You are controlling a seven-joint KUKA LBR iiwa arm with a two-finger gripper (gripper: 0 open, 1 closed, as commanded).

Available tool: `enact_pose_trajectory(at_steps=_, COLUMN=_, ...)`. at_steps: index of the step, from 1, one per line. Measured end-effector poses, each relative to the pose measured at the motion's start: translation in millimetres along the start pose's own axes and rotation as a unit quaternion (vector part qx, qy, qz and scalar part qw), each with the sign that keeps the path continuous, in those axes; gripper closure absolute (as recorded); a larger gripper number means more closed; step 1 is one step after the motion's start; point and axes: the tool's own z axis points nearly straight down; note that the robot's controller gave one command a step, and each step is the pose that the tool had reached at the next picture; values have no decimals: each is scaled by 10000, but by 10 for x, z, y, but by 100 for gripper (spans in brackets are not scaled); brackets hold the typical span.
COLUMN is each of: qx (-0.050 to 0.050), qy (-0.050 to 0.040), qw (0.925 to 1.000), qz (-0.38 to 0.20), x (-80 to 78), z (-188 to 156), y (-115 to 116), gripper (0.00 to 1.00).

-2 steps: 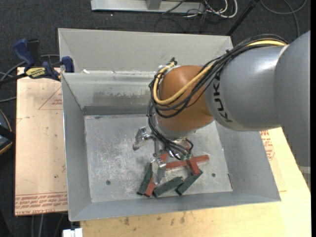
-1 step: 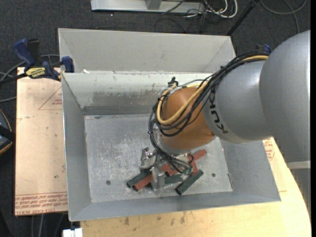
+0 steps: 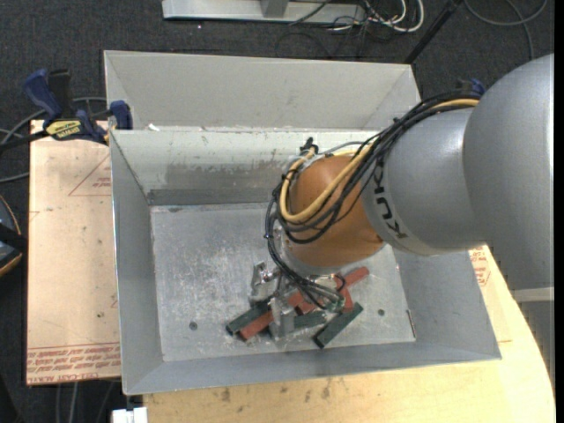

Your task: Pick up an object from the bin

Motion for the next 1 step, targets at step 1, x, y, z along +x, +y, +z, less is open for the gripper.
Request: enact_pose_trajectory(at_steps=1, qx=-10, qy=124, qw=9994, qz=-321, x=85, z=-1493, y=179, gripper=100)
